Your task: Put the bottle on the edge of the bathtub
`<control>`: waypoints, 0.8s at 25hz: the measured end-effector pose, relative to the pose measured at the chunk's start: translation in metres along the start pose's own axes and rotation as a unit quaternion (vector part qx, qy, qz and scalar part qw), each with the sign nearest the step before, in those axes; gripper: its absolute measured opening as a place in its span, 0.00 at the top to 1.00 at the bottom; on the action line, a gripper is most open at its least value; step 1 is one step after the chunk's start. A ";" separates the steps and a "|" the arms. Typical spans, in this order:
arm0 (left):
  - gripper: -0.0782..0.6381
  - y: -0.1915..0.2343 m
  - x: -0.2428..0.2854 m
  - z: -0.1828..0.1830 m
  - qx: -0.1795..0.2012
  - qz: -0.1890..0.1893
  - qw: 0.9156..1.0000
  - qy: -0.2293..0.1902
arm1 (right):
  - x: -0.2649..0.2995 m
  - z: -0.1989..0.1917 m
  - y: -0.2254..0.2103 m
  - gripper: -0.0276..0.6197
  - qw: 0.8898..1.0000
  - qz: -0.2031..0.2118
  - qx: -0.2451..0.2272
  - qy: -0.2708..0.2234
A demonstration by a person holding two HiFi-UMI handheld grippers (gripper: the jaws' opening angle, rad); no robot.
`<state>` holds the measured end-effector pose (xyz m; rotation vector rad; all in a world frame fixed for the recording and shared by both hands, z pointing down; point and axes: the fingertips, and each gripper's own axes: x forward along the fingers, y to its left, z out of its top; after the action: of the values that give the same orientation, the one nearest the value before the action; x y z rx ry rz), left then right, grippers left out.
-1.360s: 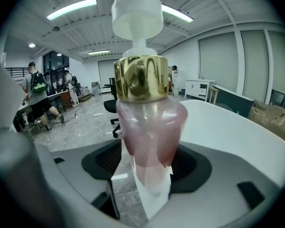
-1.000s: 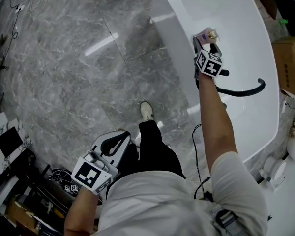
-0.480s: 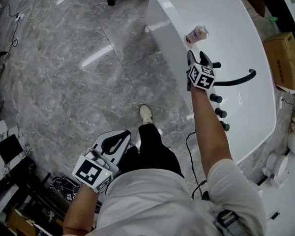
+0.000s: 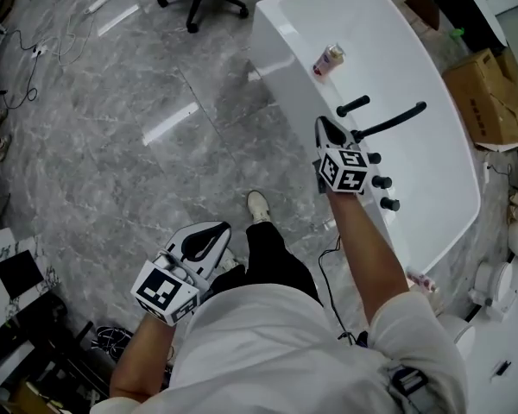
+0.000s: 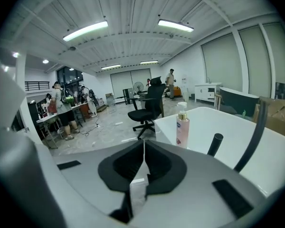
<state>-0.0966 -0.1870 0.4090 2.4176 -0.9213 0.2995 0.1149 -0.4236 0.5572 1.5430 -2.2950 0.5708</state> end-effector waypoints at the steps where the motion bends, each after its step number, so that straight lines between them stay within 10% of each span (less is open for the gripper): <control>1: 0.86 -0.004 -0.006 -0.002 0.005 -0.001 1.000 -0.002 | -0.013 -0.001 0.010 0.94 1.000 0.006 -0.003 0.001; 20: 0.86 -0.054 -0.117 -0.041 0.027 0.002 0.999 -0.034 | -0.247 -0.034 0.222 0.95 0.980 0.183 -0.080 0.021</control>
<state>-0.1482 -0.0661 0.3767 2.4896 -0.9587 0.2483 0.0012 -0.1336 0.4374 1.0320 -2.5373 0.4857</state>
